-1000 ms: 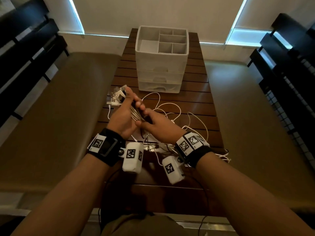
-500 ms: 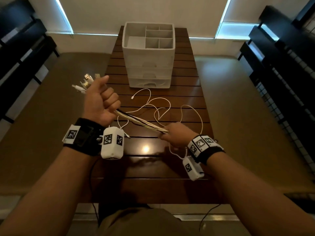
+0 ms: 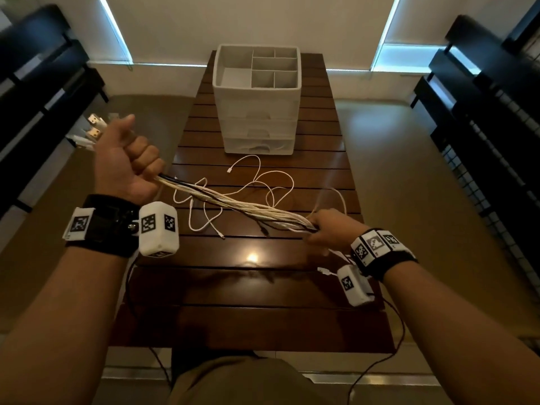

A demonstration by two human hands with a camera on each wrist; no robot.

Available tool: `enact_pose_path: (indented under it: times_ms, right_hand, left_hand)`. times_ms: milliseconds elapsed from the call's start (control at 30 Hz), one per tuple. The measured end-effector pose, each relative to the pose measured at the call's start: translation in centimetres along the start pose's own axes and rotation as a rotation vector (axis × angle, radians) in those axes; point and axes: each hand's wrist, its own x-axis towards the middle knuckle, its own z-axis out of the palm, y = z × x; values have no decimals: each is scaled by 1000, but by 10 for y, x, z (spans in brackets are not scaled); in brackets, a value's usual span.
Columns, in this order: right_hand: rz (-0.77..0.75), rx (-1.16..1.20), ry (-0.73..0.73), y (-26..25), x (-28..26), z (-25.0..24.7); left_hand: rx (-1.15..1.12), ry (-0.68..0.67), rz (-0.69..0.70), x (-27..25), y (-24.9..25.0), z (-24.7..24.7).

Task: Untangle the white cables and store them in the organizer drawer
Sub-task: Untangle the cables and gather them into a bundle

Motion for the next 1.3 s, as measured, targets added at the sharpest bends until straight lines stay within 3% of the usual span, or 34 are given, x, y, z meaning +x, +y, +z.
enact_pose_path:
  times_ms: [100, 133, 267, 333, 367, 400, 467, 533, 700, 867, 1100, 1233, 1300]
  right_hand:
    - [111, -113, 152, 15, 7, 3]
    - [131, -154, 144, 15, 6, 5]
    - [94, -171, -153, 11, -4, 13]
    - [62, 1, -339, 7, -3, 6]
    - [26, 85, -349, 4, 0, -1]
    - [-6, 151, -278, 2, 7, -8]
    - [-10, 237, 17, 2, 27, -21]
    - [33, 189, 238, -1, 51, -21]
    - [43, 36, 110, -21, 98, 27]
    - [90, -51, 119, -17, 108, 60]
    - [-212, 119, 326, -24, 78, 24]
    - [-346, 288, 284, -46, 57, 3]
    - [-348, 312, 337, -57, 53, 1]
  left_hand:
    - [38, 57, -5, -4, -7, -5]
    - [58, 73, -12, -4, -12, -6]
    - [88, 80, -74, -2, -31, -4]
    - [89, 77, -100, -1, -37, -5]
    - [92, 79, -111, -2, -39, -6]
    - [97, 82, -118, -2, -40, -7]
    - [108, 89, -128, -5, -43, -8]
    - [114, 91, -141, -8, -46, -5]
    - [97, 78, -183, -9, -60, 4]
    - [102, 63, -192, -8, -67, 4]
    - [107, 79, -196, -9, -73, 6]
    - [114, 62, -196, -9, -73, 13]
    - [113, 46, -191, -10, -73, 15]
